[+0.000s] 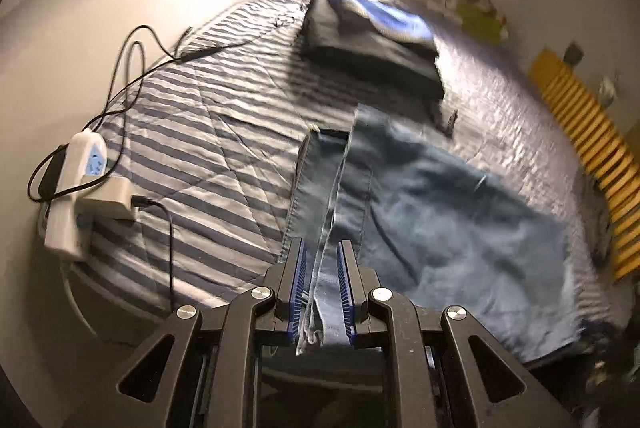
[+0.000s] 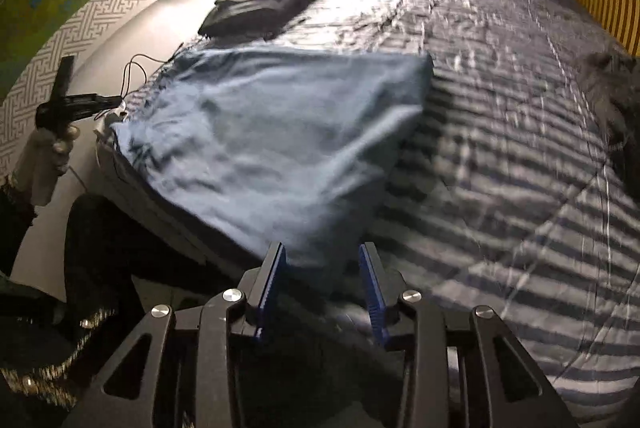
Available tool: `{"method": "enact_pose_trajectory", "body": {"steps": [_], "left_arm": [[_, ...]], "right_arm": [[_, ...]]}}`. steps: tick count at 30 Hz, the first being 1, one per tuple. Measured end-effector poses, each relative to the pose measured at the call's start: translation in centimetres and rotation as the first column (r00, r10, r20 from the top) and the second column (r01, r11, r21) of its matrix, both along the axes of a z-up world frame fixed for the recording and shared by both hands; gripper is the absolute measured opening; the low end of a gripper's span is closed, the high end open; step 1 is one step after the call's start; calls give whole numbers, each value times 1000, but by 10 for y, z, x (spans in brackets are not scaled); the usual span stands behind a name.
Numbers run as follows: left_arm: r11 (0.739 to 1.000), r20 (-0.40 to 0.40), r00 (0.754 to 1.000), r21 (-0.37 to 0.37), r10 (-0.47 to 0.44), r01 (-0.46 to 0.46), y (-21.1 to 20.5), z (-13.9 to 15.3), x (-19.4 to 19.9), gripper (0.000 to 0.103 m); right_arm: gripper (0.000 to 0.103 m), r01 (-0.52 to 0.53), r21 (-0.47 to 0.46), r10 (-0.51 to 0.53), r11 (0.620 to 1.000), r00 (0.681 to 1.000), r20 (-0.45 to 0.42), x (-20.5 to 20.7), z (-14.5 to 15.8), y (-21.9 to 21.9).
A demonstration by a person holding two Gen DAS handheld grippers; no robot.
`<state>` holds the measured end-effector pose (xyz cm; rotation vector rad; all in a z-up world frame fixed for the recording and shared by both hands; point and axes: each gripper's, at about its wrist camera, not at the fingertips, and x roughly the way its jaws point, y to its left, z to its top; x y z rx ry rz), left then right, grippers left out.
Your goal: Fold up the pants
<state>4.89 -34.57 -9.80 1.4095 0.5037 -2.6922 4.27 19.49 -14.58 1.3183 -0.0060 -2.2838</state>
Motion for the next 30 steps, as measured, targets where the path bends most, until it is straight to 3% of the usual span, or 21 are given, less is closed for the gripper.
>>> {"method": "enact_pose_trajectory", "body": {"steps": [5,6,8,9,10,12,14,19,23,27,30], "left_arm": [[987,-8,992,97,-128,128,29,-12,6,18],[981,23,984,88,-176,173,41,-24,7,18],[984,127,976,11,-177,177,49,-50,2,17],[987,195,968,12,-159,160,45,-69,3,13],[988,172,974,54,-149,142,39,-70,7,12],[990,157,982,102,-109,93,30,-61,10,11],[998,140,988,24,-64,61,30,-43,12,11],[991,43,990,40,-133,131,55,-2,-3,12],[968,40,968,47,-248,246,103,4,-40,12],[939,93,935,13,-343,343,156,-17,-72,12],[911,144,903,-25,-405,412,184,-32,-94,12]], "right_arm": [[34,-27,21,27,999,999,-28,-6,1,-24],[34,-34,24,34,999,999,-25,-7,-1,-28],[32,-45,52,46,998,999,-8,-10,-8,-34],[31,-45,65,44,997,999,5,-12,-11,-35],[29,-41,74,39,996,999,21,-14,-14,-33],[29,-26,74,23,997,999,36,-16,-14,-26],[29,-7,71,5,997,999,33,-15,-7,-18],[29,49,15,-49,999,999,-22,-25,21,-1],[27,42,-3,-42,999,998,-56,-52,44,-4],[27,17,24,-15,1000,997,-78,-91,57,-13],[27,-7,16,7,1000,999,-31,-128,57,-27]]}}
